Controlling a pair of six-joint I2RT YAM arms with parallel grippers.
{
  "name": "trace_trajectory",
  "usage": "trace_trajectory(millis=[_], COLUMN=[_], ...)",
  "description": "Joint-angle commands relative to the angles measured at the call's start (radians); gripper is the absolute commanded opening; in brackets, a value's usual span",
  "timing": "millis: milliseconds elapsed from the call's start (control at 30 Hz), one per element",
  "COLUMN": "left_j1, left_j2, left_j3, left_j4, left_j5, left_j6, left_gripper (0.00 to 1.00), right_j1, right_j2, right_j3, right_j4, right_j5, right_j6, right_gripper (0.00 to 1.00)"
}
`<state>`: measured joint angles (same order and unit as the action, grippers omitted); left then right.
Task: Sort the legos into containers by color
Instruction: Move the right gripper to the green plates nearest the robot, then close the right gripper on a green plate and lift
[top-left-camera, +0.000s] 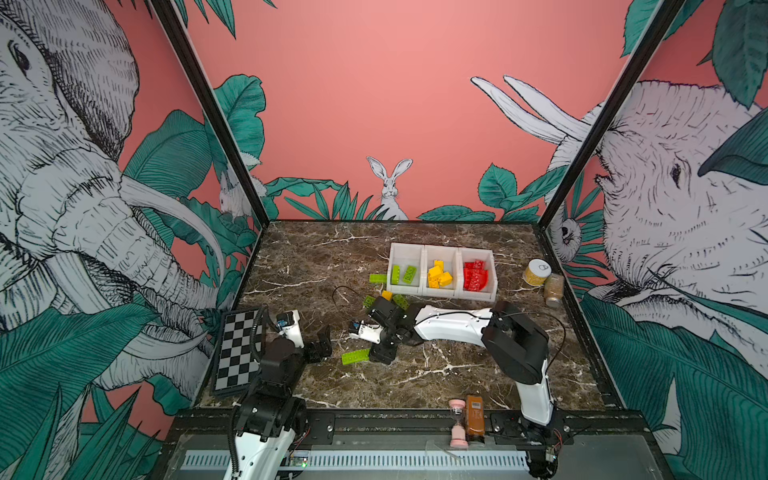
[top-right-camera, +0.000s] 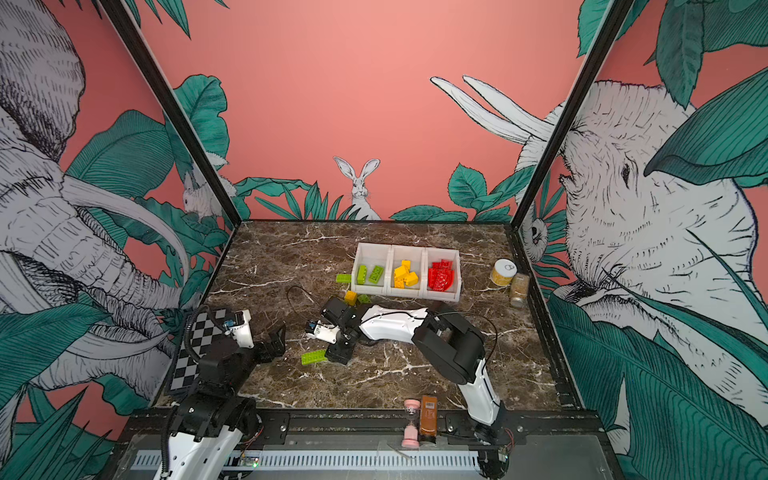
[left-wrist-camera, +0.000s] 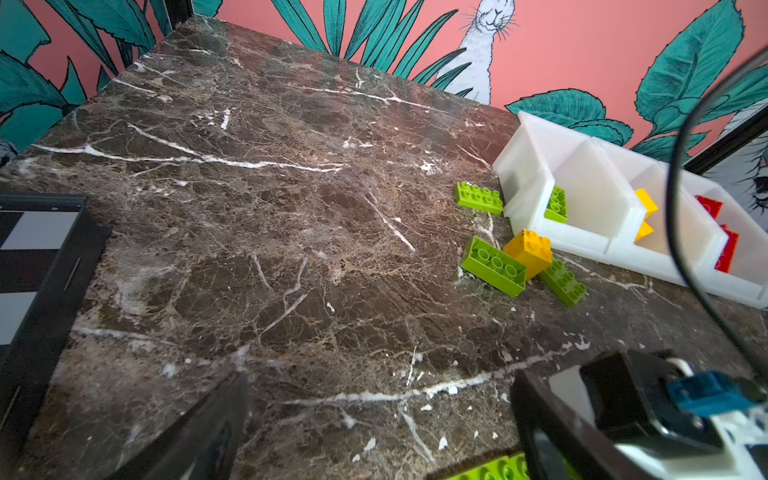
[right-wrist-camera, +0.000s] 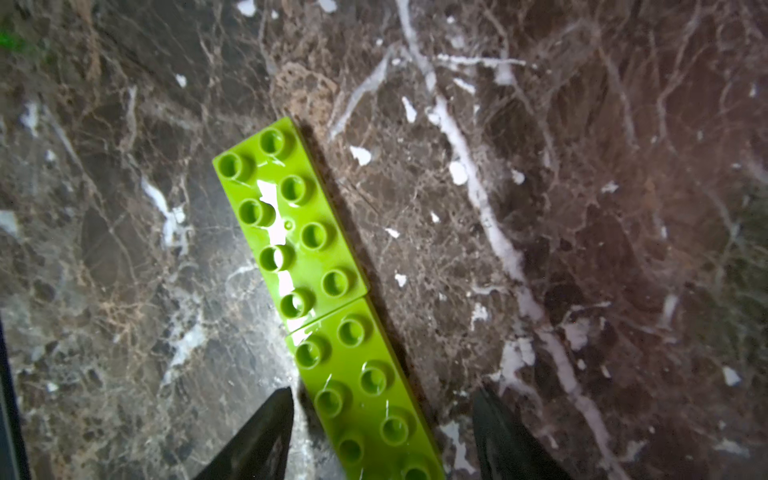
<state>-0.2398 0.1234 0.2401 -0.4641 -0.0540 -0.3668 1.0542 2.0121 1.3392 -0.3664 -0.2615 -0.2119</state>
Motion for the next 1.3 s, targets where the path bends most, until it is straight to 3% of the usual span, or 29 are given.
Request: trace_trajectory(millis=[0,233,633,1033,1267], left_j1=[-0.003,-0.003,-0.003,-0.003,-0.003], left_j2=[-0.005,-0.001,0.007,0.027,0.037], left_j3=[-0.008,-0.013,-0.015,-0.017,-0.015], left_j4=[0.015,0.025,0.034,0.049,0.056], left_j5=[0.008,0.009,0.006,0.018,0.025], left_j6=[-0.011,-0.010,-0.011,-0.006,-0.003], left_gripper=[0.99,0.99,0.99,0.99,0.99], right_j1=[0.007,0.003,-0.024,-0.063,-0.098], right_j2=[0.016,0.024,0.009,-0.088,-0.181], right_j3=[0.008,-0.001,-0.020,-0.114,-0.094], right_j4=[-0.011,-0.017,0.047,0.146,0.169], right_j5=[0.007,0.029,-0.008,0.039,0.077], right_j6=[-0.017,-0.029,0.061,0.240,0.343], right_gripper=[0.63,0.52,0.39,0.25,0.22])
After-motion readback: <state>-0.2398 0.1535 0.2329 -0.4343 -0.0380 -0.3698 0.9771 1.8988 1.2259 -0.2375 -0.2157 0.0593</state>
